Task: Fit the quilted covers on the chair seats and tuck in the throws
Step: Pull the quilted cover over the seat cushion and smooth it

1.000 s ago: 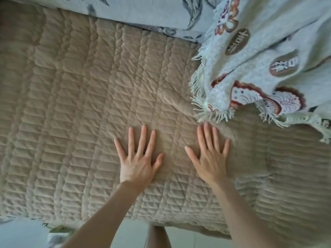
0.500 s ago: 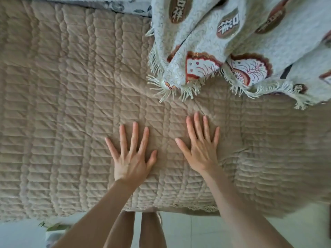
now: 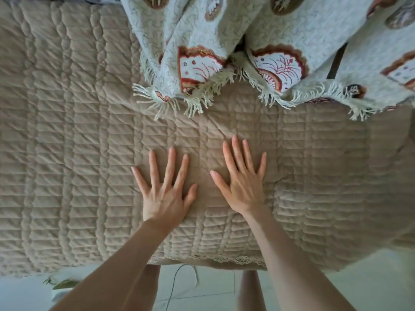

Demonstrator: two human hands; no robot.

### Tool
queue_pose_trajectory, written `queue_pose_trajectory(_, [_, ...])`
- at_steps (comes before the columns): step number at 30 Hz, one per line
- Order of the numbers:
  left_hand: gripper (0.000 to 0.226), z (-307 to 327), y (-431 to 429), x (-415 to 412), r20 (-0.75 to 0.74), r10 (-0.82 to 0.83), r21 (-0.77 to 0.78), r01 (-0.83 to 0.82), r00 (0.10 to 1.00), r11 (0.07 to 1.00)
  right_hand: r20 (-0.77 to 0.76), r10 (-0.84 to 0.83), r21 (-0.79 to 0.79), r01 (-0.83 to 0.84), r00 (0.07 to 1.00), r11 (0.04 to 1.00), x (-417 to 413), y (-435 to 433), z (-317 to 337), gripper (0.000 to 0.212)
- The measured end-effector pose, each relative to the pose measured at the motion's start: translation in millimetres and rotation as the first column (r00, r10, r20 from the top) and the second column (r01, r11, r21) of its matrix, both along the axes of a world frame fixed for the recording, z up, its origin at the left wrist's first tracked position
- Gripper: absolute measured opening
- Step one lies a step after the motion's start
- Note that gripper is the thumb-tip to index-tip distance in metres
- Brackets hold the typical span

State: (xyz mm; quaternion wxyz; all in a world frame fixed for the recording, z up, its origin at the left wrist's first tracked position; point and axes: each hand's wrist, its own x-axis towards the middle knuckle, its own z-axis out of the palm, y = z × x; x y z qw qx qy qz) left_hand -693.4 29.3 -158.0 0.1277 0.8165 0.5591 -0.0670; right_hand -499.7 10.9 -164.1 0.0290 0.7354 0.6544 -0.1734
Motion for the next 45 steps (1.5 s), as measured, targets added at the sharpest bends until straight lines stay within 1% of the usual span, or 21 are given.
queue_pose_trajectory(3, [0.069,-1.1,-9.6,28.8,-0.001,0.019,-0.003,-0.019,1.0,1.0,-0.006,-0.054,-0.031,0.054,0.999,0.998,39.3,-13.6,-5.3,0.073])
queue_pose_trajectory(5, [0.069,-3.3,-20.4,55.7,-0.014,0.045,0.014,-0.045,0.999,0.999,0.057,-0.081,-0.047,0.084,0.995,0.995,80.8,-29.2,-9.4,0.071])
queue_pose_trajectory(7, [0.07,-5.1,-29.8,86.5,-0.007,0.073,0.014,-0.073,0.997,0.997,0.131,0.051,-0.051,-0.045,0.99,0.998,120.6,-47.7,-10.2,0.066])
queue_pose_trajectory(9, [0.07,-7.5,-40.5,122.9,-0.017,0.076,0.014,-0.076,0.997,0.997,0.154,0.174,-0.03,-0.171,0.973,0.985,147.3,-59.5,-8.2,0.062])
queue_pose_trajectory(11, [0.069,-8.4,-49.2,150.8,-0.042,0.094,0.006,-0.094,0.995,0.996,0.133,0.162,0.022,-0.166,0.978,0.986,156.7,-58.8,-4.1,0.06])
queue_pose_trajectory(13, [0.068,-10.9,-55.3,174.8,-0.067,0.144,0.0,-0.144,0.987,0.99,0.109,0.154,0.039,-0.159,0.982,0.986,172.7,-58.7,0.7,0.059])
queue_pose_trajectory(16, [0.066,-14.4,-60.4,206.5,-0.083,0.142,-0.014,-0.144,0.986,0.989,0.083,0.168,0.052,-0.172,0.982,0.984,227.8,-65.3,4.8,0.062])
queue_pose_trajectory(18, [0.067,-15.5,-69.1,233.2,-0.046,0.105,-0.066,-0.108,0.993,0.992,0.076,0.154,0.038,-0.157,0.985,0.987,275.0,-76.5,5.5,0.068])
queue_pose_trajectory(20, [0.068,-15.8,-80.5,264.0,0.004,0.095,-0.119,-0.093,0.996,0.988,0.104,0.133,0.009,-0.134,0.986,0.991,316.8,-87.6,6.8,0.073])
queue_pose_trajectory(23, [0.07,-12.6,-90.4,301.2,0.076,0.149,-0.151,-0.136,0.986,0.979,0.136,0.06,-0.01,-0.059,0.989,0.998,339.9,-93.8,9.2,0.077])
queue_pose_trajectory(24, [0.07,-9.6,-91.5,310.4,0.101,0.137,-0.148,-0.121,0.985,0.982,0.136,0.041,-0.003,-0.041,0.99,0.999,337.6,-93.3,11.2,0.077])
queue_pose_trajectory(26, [0.069,-2.9,-89.3,324.1,0.16,0.037,-0.125,-0.017,0.986,0.992,0.113,0.034,0.0,-0.035,0.993,0.999,330.7,-92.5,16.6,0.075])
queue_pose_trajectory(28, [0.067,1.0,-81.3,337.2,0.185,-0.058,-0.086,0.075,0.981,0.993,0.098,0.055,-0.007,-0.055,0.994,0.998,338.5,-96.3,20.8,0.072])
queue_pose_trajectory(30, [0.066,-0.6,-74.0,350.5,0.159,-0.094,-0.069,0.106,0.983,0.992,0.138,0.07,-0.026,-0.067,0.988,0.997,368.7,-107.8,22.6,0.07])
queue_pose_trajectory(32, [0.067,-3.8,-69.4,361.1,0.108,-0.104,-0.069,0.112,0.989,0.991,0.188,0.097,-0.054,-0.088,0.977,0.995,409.6,-122.4,23.0,0.071])
queue_pose_trajectory(34, [0.069,-5.6,-70.2,363.4,0.07,-0.099,-0.061,0.103,0.993,0.993,0.203,0.114,-0.092,-0.097,0.973,0.991,434.5,-131.5,23.5,0.073])
queue_pose_trajectory(36, [0.069,-4.5,-71.5,367.2,0.07,-0.119,-0.054,0.123,0.99,0.991,0.204,0.055,-0.074,-0.04,0.978,0.996,434.2,-132.4,24.0,0.072])
queue_pose_trajectory(38, [0.068,-1.2,-72.0,375.9,0.082,-0.182,-0.039,0.186,0.98,0.982,0.188,-0.003,-0.021,0.007,0.982,1.0,419.3,-130.2,25.1,0.07])
queue_pose_trajectory(41, [0.066,2.7,-72.6,403.9,0.098,-0.282,-0.023,0.285,0.955,0.958,0.145,-0.026,0.026,0.022,0.989,0.999,419.5,-127.6,32.5,0.069])
queue_pose_trajectory(43, [0.065,3.8,-72.7,424.6,0.077,-0.305,-0.037,0.308,0.949,0.951,0.155,-0.037,0.018,0.035,0.987,0.999,440.7,-129.5,34.8,0.069])
queue_pose_trajectory(45, [0.066,1.6,-72.5,437.5,0.04,-0.297,-0.045,0.299,0.954,0.953,0.163,-0.061,-0.033,0.067,0.985,0.997,471.0,-139.1,32.1,0.072])
